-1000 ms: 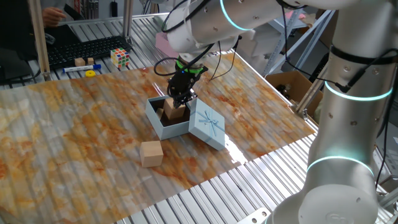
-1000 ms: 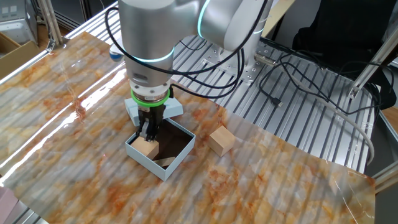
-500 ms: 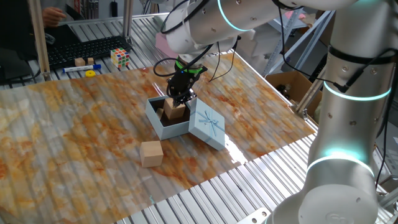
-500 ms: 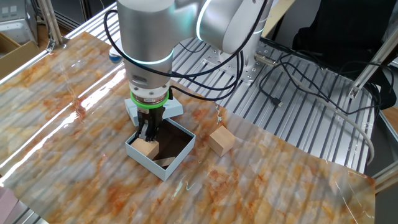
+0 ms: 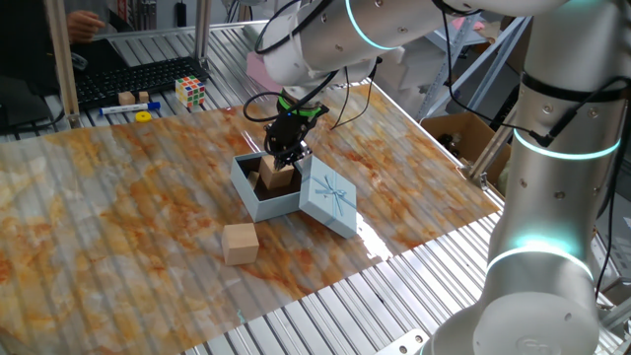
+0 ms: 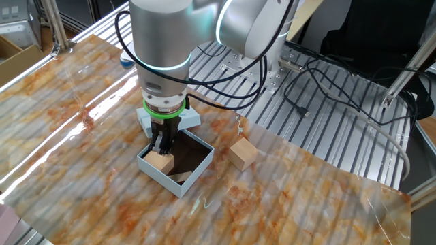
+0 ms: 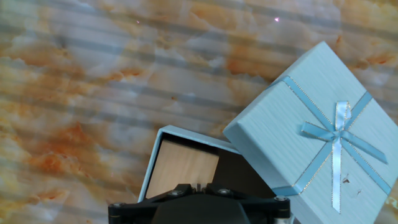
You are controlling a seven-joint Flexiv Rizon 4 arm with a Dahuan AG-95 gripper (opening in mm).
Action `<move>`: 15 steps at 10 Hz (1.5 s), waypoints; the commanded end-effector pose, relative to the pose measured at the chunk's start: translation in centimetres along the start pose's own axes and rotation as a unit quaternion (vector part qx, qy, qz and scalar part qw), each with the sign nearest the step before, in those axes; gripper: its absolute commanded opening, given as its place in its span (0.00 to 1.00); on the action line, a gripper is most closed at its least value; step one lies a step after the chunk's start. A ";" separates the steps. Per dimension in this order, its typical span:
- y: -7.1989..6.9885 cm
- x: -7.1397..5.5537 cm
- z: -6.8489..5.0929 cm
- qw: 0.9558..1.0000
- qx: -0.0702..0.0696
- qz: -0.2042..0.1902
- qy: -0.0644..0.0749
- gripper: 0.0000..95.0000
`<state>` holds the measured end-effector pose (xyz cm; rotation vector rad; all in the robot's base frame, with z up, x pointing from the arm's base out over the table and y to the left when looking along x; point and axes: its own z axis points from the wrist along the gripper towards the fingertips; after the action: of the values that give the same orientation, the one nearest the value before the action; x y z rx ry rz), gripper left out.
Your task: Take everything out of the gift box
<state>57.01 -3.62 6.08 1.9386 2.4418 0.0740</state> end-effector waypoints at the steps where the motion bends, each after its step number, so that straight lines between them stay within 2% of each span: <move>1: 0.0 0.0 0.5 1.000 0.000 0.000 0.000 0.00; 6: 0.0 0.0 0.5 1.000 0.000 0.000 0.000 0.00; 7: -0.2 1.4 -6.6 0.995 0.069 -0.048 0.046 1.00; 14: 0.1 1.3 -6.0 0.995 0.065 -0.055 0.046 1.00; 15: 0.3 1.5 -5.2 0.996 0.069 -0.045 0.037 1.00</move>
<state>57.06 -2.36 11.51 1.9040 2.6886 -0.0187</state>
